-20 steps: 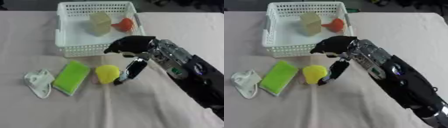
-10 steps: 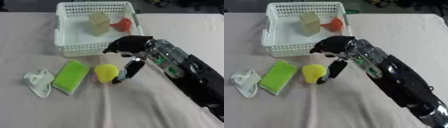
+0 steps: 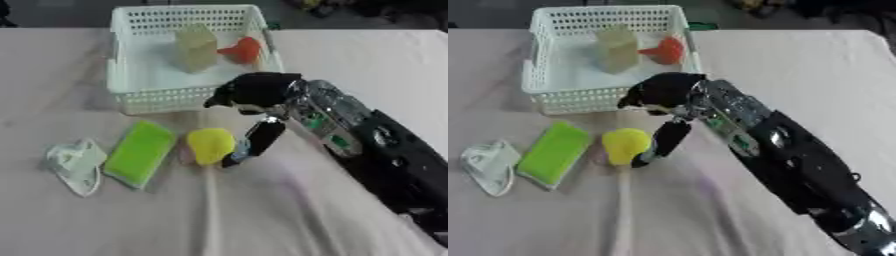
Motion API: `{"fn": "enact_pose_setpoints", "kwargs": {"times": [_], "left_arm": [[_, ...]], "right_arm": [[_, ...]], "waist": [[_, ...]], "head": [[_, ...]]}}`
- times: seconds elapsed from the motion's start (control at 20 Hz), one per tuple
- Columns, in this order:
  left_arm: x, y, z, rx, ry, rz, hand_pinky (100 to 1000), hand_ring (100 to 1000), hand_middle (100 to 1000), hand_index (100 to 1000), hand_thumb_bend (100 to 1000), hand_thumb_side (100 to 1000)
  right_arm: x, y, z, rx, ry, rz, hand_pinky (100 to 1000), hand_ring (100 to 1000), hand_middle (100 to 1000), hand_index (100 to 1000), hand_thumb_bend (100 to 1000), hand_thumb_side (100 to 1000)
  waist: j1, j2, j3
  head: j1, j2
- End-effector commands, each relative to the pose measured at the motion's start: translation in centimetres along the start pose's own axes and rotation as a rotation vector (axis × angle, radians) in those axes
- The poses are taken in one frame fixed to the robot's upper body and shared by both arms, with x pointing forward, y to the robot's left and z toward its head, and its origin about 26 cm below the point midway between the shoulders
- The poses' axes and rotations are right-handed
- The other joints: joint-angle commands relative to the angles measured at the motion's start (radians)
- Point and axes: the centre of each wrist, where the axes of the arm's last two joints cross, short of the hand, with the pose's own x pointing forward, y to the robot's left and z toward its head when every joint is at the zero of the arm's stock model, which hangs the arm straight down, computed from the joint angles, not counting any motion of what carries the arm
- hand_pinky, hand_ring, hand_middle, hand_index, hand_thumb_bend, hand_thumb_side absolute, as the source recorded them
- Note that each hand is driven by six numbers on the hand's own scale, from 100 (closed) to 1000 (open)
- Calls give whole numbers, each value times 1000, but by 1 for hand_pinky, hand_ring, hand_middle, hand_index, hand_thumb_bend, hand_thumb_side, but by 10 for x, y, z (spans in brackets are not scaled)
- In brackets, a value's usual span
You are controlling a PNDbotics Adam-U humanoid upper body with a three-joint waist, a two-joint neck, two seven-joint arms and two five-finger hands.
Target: Pick up objects on the table and place them in the box.
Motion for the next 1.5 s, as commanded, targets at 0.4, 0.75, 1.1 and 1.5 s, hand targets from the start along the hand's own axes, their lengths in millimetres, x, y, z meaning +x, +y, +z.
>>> {"fn": "enact_pose_setpoints", "kwargs": {"times": [0.4, 0.75, 1.1, 1.5], "left_arm": [[3, 5, -7, 5, -30, -9, 1000, 989, 930, 968, 100, 946], [3, 6, -7, 3, -27, -12, 1000, 991, 932, 969, 100, 946], [3, 6, -7, 1, -26, -9, 1000, 991, 933, 969, 100, 944], [3, 4, -7, -14, -29, -9, 1000, 991, 934, 969, 100, 939]], "right_arm": [[-1, 32, -3, 129, -20, -35, 867, 873, 826, 953, 722, 700], [-1, 18, 9, 113, -34, -20, 869, 877, 826, 947, 685, 736], [-2, 14, 11, 59, -17, -42, 848, 855, 774, 905, 566, 802], [-1, 13, 8, -32, 11, -68, 833, 841, 728, 874, 459, 858]], "waist": [[6, 2, 7], [1, -2, -8], [3, -3, -4], [2, -1, -3]], "head": [[-8, -14], [-8, -15], [-12, -23], [-17, -29]]}}
